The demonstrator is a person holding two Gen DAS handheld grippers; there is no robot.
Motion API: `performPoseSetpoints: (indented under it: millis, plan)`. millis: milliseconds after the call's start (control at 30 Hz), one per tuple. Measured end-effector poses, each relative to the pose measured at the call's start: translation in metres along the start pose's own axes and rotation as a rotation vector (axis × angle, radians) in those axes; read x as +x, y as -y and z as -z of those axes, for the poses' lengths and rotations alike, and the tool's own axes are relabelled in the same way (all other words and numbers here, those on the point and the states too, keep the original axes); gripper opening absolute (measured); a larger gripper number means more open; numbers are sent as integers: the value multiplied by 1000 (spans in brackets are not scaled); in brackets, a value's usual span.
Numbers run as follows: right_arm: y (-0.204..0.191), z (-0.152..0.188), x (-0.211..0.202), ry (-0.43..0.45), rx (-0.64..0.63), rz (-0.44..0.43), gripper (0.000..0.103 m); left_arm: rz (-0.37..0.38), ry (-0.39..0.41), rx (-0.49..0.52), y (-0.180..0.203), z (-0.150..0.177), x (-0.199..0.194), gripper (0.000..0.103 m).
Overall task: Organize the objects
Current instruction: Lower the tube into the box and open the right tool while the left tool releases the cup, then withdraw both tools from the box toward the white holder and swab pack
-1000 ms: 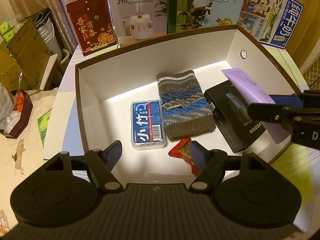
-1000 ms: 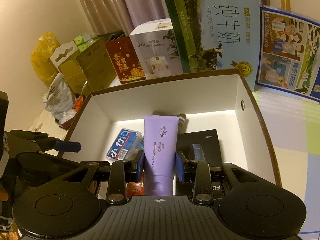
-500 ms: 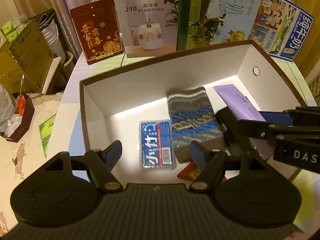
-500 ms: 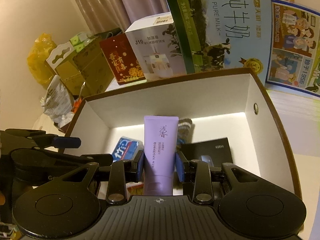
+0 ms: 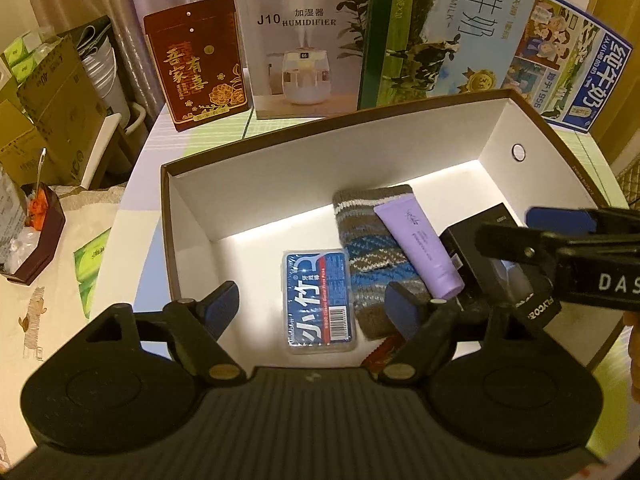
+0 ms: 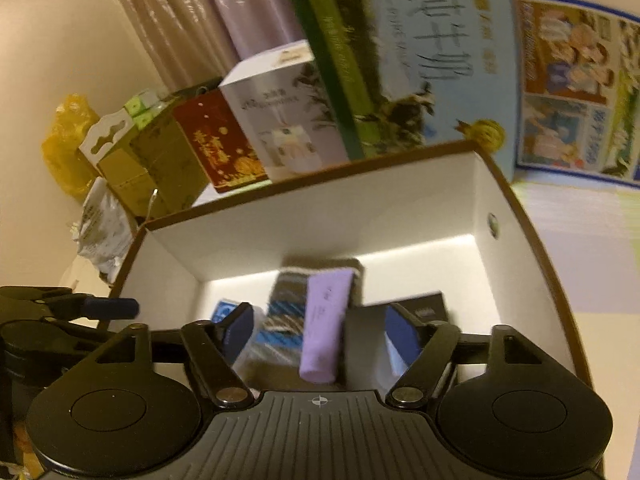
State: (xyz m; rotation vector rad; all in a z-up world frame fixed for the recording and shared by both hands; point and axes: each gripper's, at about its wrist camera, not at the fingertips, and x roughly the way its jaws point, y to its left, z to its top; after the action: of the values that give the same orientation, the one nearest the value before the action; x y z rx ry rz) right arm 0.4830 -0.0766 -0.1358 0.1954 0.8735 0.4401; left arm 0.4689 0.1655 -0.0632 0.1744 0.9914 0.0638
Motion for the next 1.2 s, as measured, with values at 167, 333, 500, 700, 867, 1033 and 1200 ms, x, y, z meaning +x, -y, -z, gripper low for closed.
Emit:
performPoseSetpoints:
  millis: [167,333,500,700,867,1033,1200]
  plan:
    - [10,6,-14,-1,24,17,93,13,4,-11,3,4,-7,83]
    - [14,9,-29,0,34,11,99,21,8,-22,7,8,-16,86]
    - [13,15,-42,0,35,12,101,25,17,-46,10,14,-29,87]
    - [11,22,-56,-3,32,28,101,13,26,-66,15,21,-46,88]
    - [8,29,-70,5,20,38,101,8,38,-77,22,28,-61,89]
    - [6,39,-86,16,19,43,101,7,52,-96,29,40,-79,90]
    - [3,53,-103,20,17,49,101,-1,56,-103,37,55,-96,90]
